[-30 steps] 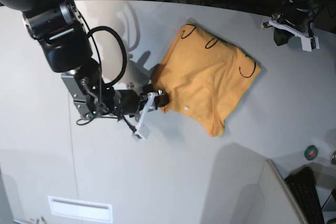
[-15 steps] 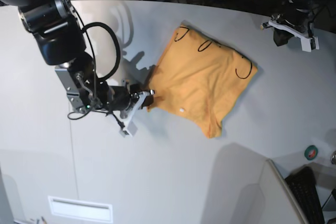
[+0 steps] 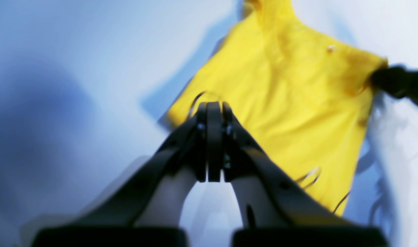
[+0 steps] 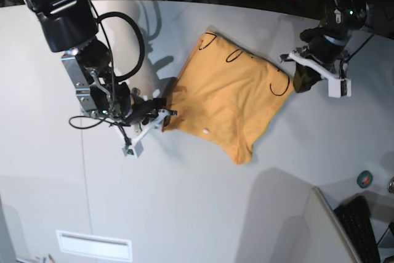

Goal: Layout the t-shirt on the table in an organized manner, then fold the t-shirt properly
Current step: 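Pull the bundle's corners apart with both grippers to square it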

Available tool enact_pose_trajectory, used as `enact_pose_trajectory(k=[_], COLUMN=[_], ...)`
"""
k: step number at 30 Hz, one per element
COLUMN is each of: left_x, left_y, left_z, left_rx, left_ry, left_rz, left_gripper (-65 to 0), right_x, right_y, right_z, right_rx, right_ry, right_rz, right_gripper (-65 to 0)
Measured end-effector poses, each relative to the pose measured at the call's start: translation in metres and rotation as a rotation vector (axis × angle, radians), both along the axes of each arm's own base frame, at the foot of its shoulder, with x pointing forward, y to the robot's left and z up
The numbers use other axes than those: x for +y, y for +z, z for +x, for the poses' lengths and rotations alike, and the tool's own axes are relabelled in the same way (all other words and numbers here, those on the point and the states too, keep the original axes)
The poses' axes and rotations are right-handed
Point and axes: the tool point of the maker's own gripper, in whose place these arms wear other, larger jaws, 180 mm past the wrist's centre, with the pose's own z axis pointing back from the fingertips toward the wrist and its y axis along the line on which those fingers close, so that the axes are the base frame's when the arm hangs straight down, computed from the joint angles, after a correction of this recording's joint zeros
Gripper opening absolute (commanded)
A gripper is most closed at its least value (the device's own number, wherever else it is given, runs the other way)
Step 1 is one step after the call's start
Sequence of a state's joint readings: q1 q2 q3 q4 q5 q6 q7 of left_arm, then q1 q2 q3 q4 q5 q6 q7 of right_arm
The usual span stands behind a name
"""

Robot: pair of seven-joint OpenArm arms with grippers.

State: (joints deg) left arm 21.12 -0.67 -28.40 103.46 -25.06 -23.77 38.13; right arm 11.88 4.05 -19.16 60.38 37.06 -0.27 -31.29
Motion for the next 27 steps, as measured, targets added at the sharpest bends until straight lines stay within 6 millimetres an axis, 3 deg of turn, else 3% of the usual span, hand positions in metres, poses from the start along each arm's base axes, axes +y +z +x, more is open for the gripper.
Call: enact_pose_trajectory(k=[2,5,10,14,17,20,24,27], left_x=[-0.010,-0.018,-0.034,-0.032,-0.032,-0.034,-0.034,-0.035], left_y=[-0.007,-0.034,-0.073,-0.088,-0.091,-0.083,-0.057,-0.045], left_z=[0.018,0.029,0.025,0.013,0.007,0.009,0.022,0.022], left_rx=[-0.002,0.080,0.195,0.247,0.259,0.234,0.156,0.122], left_ry=[0.018,0.030,-0.046,-0.046,-0.046,-0.049,-0.036,-0.040], left_rz=[-0.039,-0.018,0.047,0.055,0.054,0.057,0.070,0.078], left_gripper=[-65.0,-65.0,-65.0,-65.0,-65.0,-65.0,-65.0,-65.0], right_x=[-0.004,-0.011,-0.018,-0.037,-0.044,-0.039,-0.037,-0.038], right_y=[-0.002,-0.002,-0.003,-0.002,0.008,0.038,0.073,0.080], right_z=[0.000,0.005,0.006,0.015,0.022,0.026,0.016,-0.003], right_rx=[0.010,0.016,0.026,0.003,-0.036,-0.132,-0.238,-0.257], right_ry=[-0.028,-0.074,-0.108,-0.167,-0.165,-0.143,-0.104,-0.085], right_rz=[-0.009,-0.032,-0.056,-0.096,-0.105,-0.069,-0.043,-0.039], right_gripper=[-39.2,-38.9,-39.2,-39.0,-38.7,-38.4,-38.4,-38.4])
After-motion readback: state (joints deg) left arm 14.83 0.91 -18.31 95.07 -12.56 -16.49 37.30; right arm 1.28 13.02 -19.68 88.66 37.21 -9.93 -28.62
